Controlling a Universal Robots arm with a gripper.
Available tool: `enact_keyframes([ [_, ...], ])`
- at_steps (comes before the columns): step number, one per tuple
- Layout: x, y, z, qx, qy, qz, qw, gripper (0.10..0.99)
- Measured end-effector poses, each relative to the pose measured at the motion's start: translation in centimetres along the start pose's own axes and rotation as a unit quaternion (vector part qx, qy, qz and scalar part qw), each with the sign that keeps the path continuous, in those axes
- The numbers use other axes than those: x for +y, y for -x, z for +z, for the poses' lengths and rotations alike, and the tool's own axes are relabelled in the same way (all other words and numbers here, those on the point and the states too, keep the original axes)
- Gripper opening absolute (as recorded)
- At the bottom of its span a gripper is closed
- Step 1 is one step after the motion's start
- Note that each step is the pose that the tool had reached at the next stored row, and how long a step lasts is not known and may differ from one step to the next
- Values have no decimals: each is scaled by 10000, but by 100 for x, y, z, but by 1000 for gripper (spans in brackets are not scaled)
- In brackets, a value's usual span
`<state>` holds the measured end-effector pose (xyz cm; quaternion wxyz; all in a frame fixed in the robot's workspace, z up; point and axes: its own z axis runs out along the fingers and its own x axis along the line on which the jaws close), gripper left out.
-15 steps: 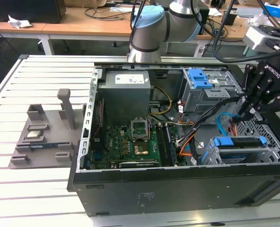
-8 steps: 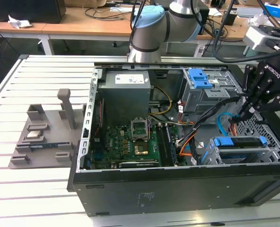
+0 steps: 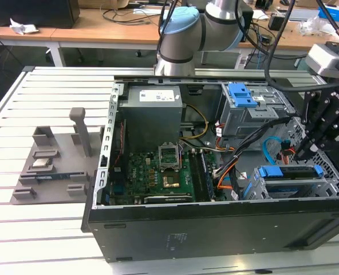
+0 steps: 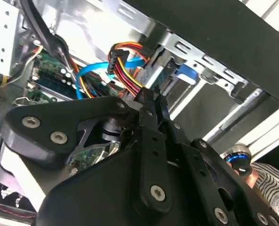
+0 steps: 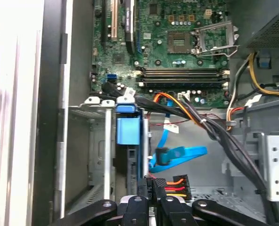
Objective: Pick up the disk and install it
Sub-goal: 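Insert the first disk wire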
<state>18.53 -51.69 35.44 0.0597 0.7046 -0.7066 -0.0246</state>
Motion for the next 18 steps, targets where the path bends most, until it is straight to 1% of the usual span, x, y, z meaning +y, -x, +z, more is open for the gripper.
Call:
enact_keyframes([
  [4, -7, -88, 51, 0, 0, 0, 10000, 165],
  [18, -65, -87, 118, 1, 0, 0, 10000, 165],
])
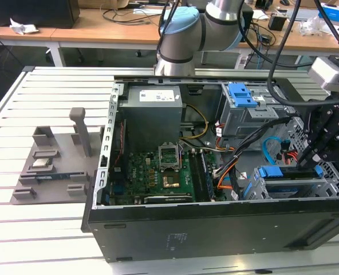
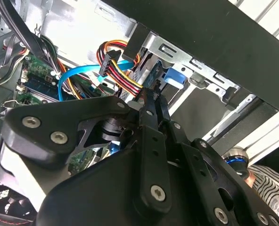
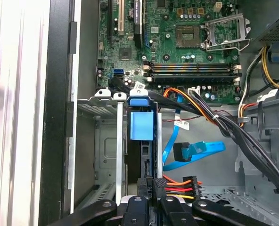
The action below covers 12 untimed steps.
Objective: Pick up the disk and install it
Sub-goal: 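Insert the first disk wire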
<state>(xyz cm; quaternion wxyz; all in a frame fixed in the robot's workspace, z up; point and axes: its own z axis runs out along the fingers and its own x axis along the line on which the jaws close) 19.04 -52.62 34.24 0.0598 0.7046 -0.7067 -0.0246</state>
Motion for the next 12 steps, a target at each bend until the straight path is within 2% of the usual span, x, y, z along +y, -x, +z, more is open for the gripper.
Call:
enact_keyframes([
  [9, -29, 0, 21, 1, -1, 1, 10000, 165],
  [12, -34, 0, 50, 2, -1, 0, 10000, 165],
])
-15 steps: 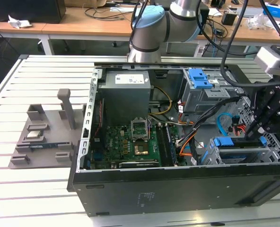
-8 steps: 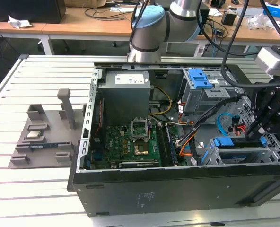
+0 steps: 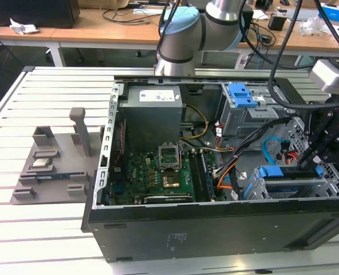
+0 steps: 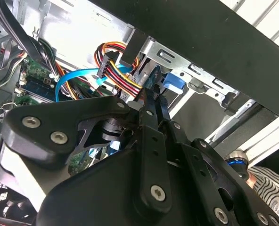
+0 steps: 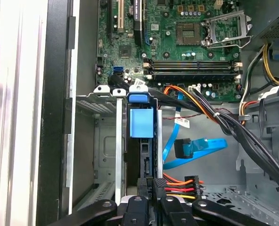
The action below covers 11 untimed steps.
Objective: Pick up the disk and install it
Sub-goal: 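Insert the first disk wire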
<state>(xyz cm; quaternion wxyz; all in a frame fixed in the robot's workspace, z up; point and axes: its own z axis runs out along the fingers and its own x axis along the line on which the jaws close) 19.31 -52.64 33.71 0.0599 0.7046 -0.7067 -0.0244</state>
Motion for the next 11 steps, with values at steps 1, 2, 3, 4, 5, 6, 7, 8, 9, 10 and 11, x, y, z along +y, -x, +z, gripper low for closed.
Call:
enact_keyframes([
  [1, -2, 0, 10, 2, 0, 0, 10000, 165],
  [2, -2, -1, 11, 1, 0, 0, 10000, 165],
  [3, -2, -1, 13, 0, 0, 0, 10000, 165],
  [4, -2, -1, 14, -2, 1, -1, 10000, 165],
  [5, -2, -1, 15, -2, 0, 0, 10000, 165],
  [6, -3, -2, 23, -12, 0, -2, 10000, 176],
  [7, -3, -2, 21, -8, 1, -1, 10000, 176],
  [8, 2, -4, -12, -3, 1, 0, 10000, 239],
  [9, 7, -6, -53, -2, 1, 0, 10000, 239],
  [10, 12, -7, -99, -3, 0, 0, 10000, 239],
  [11, 22, -4, -175, -2, 1, 0, 10000, 239],
])
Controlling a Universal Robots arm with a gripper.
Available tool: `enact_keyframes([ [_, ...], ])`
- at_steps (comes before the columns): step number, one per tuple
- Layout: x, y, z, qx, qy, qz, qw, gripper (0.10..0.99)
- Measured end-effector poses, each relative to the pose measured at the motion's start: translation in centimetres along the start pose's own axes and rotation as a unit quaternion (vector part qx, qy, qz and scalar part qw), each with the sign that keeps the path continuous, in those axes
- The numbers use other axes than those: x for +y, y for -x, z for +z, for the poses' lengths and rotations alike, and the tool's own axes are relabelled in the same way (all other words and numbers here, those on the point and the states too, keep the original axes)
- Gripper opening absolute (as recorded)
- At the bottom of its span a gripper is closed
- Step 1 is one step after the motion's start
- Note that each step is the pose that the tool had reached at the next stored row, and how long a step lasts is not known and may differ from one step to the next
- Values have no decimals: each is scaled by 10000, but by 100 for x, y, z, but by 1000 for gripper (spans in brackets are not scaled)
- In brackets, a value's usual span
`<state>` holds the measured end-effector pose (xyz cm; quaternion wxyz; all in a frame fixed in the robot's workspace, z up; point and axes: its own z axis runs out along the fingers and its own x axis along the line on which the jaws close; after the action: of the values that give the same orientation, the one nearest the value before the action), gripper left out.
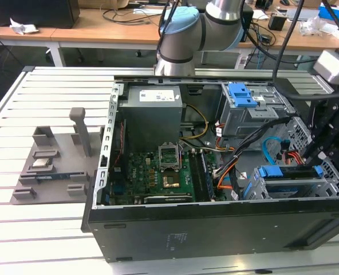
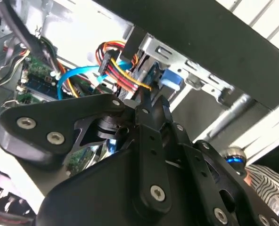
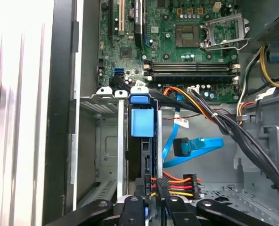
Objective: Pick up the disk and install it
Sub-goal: 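Insert the first disk wire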
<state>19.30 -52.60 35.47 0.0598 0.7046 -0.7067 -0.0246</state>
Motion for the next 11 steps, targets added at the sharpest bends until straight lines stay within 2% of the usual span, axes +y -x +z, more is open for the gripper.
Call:
enact_keyframes([
  [2, 8, 9, -68, 0, 0, 1, 10000, 224],
  [3, 13, 12, -111, 1, 0, 0, 10000, 157],
  [4, 17, 14, -146, -1, 0, 0, 10000, 157],
  [5, 27, 13, -233, 1, 0, 0, 10000, 106],
  [7, 38, 8, -324, 0, 0, 0, 10000, 106],
  [11, 40, 7, -339, -1, 0, 0, 10000, 106],
])
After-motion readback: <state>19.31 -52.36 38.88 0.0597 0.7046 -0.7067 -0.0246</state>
